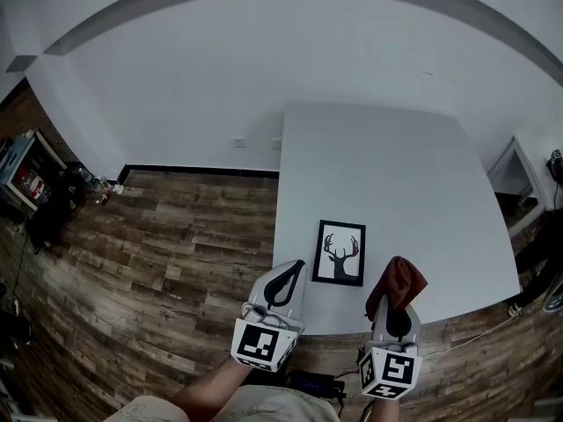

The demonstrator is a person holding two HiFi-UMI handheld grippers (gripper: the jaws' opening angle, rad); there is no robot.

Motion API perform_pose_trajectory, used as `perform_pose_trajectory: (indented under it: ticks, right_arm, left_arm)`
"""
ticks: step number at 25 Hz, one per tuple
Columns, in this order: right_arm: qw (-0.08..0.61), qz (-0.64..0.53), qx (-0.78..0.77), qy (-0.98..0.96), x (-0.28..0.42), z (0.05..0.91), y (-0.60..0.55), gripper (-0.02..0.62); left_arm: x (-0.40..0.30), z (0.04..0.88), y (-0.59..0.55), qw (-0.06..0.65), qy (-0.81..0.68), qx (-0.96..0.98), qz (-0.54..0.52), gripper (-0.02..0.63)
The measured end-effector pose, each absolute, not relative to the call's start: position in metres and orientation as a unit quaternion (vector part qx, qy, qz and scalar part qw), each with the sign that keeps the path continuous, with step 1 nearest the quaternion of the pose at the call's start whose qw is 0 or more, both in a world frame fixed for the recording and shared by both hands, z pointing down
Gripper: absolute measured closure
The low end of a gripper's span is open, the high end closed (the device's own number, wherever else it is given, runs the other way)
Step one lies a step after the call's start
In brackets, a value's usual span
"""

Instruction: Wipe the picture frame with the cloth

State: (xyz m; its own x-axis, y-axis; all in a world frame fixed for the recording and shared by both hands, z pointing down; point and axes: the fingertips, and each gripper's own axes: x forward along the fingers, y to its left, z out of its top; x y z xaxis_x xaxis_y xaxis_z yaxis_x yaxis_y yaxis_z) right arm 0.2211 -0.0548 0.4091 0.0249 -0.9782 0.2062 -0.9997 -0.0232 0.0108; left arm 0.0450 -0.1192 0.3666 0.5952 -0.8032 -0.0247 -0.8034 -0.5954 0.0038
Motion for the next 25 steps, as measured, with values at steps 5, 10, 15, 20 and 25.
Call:
perform_pose_trajectory:
  ticks: [5,10,15,20,25]
  right_arm:
    - [0.09,0.087,0.716,-0.687,0.216,0.419,-0.091,0.534]
    - [0.106,0.096,0.718,-0.682,0.208,0.428,-0.128,0.534]
    - [0.132,0.113,0.716,-0.676,0.2,0.443,-0.155,0.534]
    - [0.167,0.155,0.702,-0.675,0.194,0.469,-0.174,0.534]
    - [0.205,0.235,0.663,-0.68,0.191,0.513,-0.201,0.534]
  left_arm:
    - [0.047,0.374,-0.154,-0.011,0.432,-0.902,0.01,0.606]
    - [0.044,0.385,-0.191,-0.023,0.422,-0.906,0.01,0.606]
    - [0.042,0.398,-0.221,-0.031,0.41,-0.912,0.004,0.606]
    - [0.043,0.409,-0.241,-0.023,0.405,-0.914,0.014,0.606]
    - [0.045,0.419,-0.253,-0.021,0.419,-0.908,0.012,0.606]
